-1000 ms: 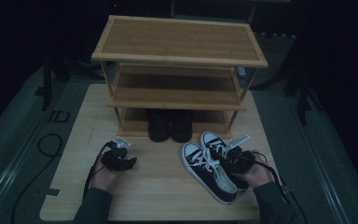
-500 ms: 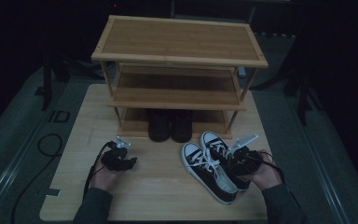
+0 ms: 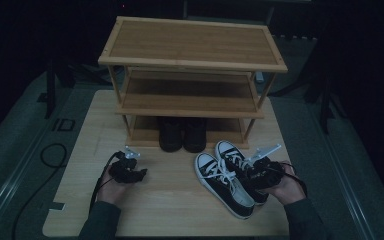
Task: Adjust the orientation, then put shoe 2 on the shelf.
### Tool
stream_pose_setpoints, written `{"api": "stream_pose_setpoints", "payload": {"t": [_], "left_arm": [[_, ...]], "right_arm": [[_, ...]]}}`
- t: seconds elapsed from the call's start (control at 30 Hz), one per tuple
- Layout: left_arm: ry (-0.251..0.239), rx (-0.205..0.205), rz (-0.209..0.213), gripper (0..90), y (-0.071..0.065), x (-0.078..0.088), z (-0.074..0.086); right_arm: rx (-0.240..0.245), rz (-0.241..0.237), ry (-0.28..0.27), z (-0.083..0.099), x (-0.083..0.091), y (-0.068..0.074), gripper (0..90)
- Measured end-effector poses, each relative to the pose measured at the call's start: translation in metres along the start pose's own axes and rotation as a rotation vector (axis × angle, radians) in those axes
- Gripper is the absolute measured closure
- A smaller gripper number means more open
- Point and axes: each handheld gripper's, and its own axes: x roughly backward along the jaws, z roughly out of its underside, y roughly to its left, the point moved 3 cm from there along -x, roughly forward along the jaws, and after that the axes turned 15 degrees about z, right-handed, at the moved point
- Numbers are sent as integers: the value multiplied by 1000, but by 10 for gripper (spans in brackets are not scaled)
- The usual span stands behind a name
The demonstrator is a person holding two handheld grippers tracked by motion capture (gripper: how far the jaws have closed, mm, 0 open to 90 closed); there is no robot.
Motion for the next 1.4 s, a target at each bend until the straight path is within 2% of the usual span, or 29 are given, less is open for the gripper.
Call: {"api": "stream_pose_setpoints", "payload": {"t": [0.2, 0.8, 0.93, 1.1, 1.13, 1.17, 1.23, 1.4], "left_arm": [[0, -1, 0, 489, 0, 0, 0], [-1, -1, 0, 488, 0, 0, 0], [-1, -1, 0, 488, 0, 0, 0], [-2, -1, 0, 488, 0, 0, 0], [-2, -1, 0, 488, 0, 0, 0], [-2, -1, 0, 488, 0, 0, 0], [-2, -1, 0, 488, 0, 0, 0], [-3, -1, 0, 487, 0, 0, 0]], "right_arm": [[6, 8, -8, 1, 1, 3, 412], [-46, -12, -17, 1, -2, 13, 184], [-50, 3, -5, 0, -4, 15, 188], [-38, 29, 0, 0, -8, 16, 245], [-36, 48, 5, 0, -11, 16, 288], [-36, 48, 5, 0, -11, 16, 288], [-57, 61, 3, -1, -11, 14, 370], [-74, 61, 16, 1, -9, 12, 408]]}}
